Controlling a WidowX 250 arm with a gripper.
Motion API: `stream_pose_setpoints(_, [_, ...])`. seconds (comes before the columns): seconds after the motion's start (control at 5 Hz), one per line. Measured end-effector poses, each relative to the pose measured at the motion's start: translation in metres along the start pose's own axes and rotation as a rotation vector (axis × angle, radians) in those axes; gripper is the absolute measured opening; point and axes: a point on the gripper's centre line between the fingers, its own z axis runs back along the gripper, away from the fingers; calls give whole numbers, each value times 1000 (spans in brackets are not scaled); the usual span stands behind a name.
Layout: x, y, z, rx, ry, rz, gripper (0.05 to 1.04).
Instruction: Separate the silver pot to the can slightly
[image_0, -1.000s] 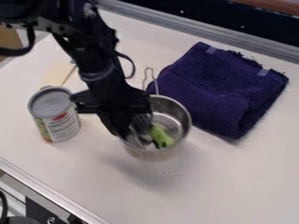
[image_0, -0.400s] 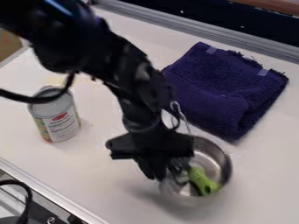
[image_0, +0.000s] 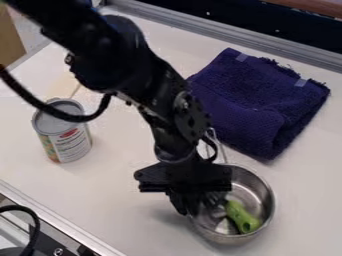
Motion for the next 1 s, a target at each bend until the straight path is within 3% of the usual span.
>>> stream_pose_setpoints(0.8, [6, 2, 2, -11, 7, 33, 73])
stream_pose_setpoints(1.0, [11, 2, 10, -33, -13, 28, 231])
